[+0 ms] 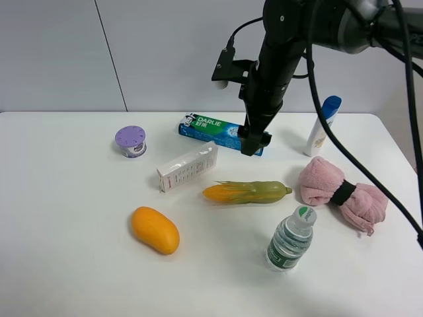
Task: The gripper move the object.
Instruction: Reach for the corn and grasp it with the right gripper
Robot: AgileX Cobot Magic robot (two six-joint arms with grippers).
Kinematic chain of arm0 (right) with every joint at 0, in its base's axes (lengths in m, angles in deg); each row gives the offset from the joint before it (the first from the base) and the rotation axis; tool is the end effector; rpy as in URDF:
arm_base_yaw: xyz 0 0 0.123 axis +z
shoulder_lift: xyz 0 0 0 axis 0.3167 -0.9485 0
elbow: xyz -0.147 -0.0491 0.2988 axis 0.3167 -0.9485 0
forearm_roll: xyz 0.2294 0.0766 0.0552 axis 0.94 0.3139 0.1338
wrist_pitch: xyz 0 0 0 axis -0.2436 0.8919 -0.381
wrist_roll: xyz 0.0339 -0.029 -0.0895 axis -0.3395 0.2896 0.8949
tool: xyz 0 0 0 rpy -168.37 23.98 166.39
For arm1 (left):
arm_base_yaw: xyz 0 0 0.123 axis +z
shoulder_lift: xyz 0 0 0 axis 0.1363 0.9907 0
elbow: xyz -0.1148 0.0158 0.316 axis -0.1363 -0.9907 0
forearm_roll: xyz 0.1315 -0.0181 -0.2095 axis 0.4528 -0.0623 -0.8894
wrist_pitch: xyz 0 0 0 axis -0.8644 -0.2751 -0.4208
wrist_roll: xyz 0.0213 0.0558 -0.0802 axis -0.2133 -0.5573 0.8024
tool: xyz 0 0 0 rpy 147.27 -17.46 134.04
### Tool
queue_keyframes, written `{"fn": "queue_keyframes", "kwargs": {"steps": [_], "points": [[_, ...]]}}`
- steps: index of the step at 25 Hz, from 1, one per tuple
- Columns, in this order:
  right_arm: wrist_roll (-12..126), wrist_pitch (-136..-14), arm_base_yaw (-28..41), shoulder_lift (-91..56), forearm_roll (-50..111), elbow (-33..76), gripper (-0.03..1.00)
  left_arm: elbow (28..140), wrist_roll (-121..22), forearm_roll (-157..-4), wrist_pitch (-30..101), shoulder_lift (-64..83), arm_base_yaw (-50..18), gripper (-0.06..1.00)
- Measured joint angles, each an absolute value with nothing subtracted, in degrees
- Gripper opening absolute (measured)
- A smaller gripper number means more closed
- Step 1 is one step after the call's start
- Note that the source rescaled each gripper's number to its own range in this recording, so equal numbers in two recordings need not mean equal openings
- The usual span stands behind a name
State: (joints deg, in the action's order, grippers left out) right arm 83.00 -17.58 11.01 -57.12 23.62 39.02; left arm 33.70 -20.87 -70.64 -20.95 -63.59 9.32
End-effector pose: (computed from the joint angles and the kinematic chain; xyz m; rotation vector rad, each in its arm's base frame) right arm 0.3796 0.2164 0.2954 -1.8285 2.2613 -0.0329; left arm -0.0534 -0.0068 0.2749 0.0807 2.0145 0.0067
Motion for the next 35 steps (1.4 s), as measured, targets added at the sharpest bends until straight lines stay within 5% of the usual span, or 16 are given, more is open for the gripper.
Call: {"fn": "queue_keyframes", "kwargs": {"steps": [35], "points": [[88.7, -18.3, 15.3, -66.2, 19.1, 34.4, 0.98, 33.7, -20.9, -70.6, -20.9, -63.6, 9.3, 1.0]]}}
